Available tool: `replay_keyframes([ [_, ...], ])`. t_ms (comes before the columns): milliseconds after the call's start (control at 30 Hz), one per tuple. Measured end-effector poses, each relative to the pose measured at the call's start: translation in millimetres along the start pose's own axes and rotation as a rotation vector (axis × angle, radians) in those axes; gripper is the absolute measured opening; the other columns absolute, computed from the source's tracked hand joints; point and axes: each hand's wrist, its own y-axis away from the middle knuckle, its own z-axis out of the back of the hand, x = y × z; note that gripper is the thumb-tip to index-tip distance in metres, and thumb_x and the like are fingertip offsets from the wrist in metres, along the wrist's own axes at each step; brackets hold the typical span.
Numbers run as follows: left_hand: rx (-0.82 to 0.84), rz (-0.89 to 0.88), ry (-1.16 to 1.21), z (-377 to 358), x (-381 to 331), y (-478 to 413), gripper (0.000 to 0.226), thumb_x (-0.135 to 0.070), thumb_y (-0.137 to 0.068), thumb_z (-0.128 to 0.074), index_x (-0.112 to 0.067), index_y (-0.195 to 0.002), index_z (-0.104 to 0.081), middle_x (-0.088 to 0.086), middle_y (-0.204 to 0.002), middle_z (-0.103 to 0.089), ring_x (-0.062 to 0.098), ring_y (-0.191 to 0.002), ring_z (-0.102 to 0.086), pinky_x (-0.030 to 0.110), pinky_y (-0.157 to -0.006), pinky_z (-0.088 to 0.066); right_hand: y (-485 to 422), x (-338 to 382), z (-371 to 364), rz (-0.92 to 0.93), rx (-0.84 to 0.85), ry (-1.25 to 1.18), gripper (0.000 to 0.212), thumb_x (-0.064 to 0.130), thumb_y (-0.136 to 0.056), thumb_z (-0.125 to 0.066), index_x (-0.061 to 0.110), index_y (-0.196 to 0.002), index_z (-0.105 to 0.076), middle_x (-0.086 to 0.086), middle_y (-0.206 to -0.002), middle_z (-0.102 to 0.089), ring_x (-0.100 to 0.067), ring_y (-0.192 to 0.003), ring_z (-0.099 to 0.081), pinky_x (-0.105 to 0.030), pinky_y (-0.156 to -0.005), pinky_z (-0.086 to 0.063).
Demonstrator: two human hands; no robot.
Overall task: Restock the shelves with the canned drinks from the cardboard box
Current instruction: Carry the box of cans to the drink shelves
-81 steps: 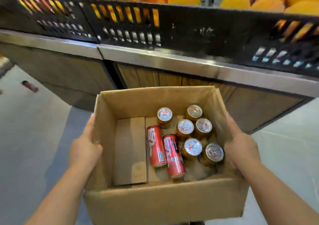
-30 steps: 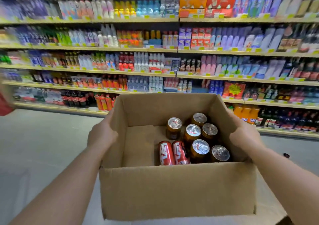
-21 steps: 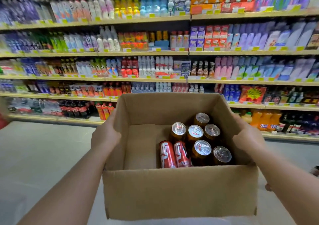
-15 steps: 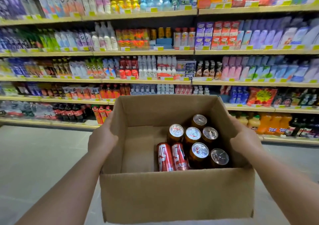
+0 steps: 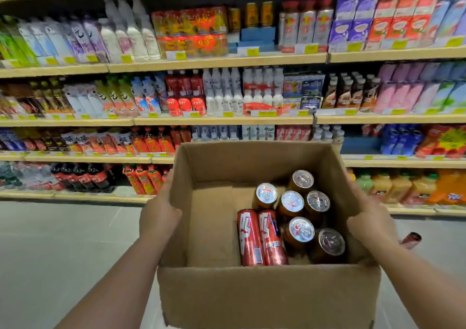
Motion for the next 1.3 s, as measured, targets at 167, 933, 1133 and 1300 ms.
replay_keyframes([
  [167, 0.049, 0.023, -0.01, -53, 27, -106, 0.088, -0.004, -0.086, -0.051, -0.051, -0.144, -0.005, 0.005, -0.078, -0.059, 0.022, -0.06, -0.056, 0.029, -0.049, -0.046, -78, 36, -67, -0.05, 0.045, 0.006, 0.095, -0.009, -0.076, -0.05, 0.051, -0.141, -0.016, -0.019, -0.115, -0.059, -0.029, -0.082, -0.055, -0.034, -0.063, -0.043],
  [933, 0.277, 0.196, -0.162, -461, 207, -370, 0.097, -0.015, -0.083, -0.056, -0.073, -0.125, 0.01, 0.017, -0.091, -0.072, 0.042, -0.083, -0.067, 0.045, -0.072, -0.052, -364, -74, -498, -0.252, 0.225, 0.042, 0.082, 0.049, -0.066, -0.053, 0.02, -0.139, -0.027, -0.016, -0.139, -0.045, -0.037, -0.125, -0.044, -0.047, -0.113, -0.024],
  [1133, 0.316, 0.202, -0.128, -562, 254, -379, 0.086, -0.006, -0.085, -0.056, -0.052, -0.137, -0.006, 0.023, -0.08, -0.069, 0.041, -0.069, -0.064, 0.037, -0.06, -0.045, -372, -113, -574, -0.275, 0.277, 0.145, 0.086, 0.007, -0.082, -0.063, 0.053, -0.138, -0.016, -0.008, -0.079, -0.055, -0.037, -0.076, -0.063, -0.044, -0.08, -0.05],
  [1300, 0.332, 0.208, -0.132, -624, 286, -375, 0.089, -0.005, -0.086, -0.054, -0.053, -0.141, -0.003, 0.023, -0.085, -0.068, 0.039, -0.067, -0.062, 0.041, -0.065, -0.051, -384, -158, -632, -0.251, 0.24, 0.186, 0.081, 0.002, -0.082, -0.061, 0.044, -0.141, -0.023, -0.017, -0.064, -0.053, -0.027, -0.05, -0.044, -0.033, -0.059, -0.039],
])
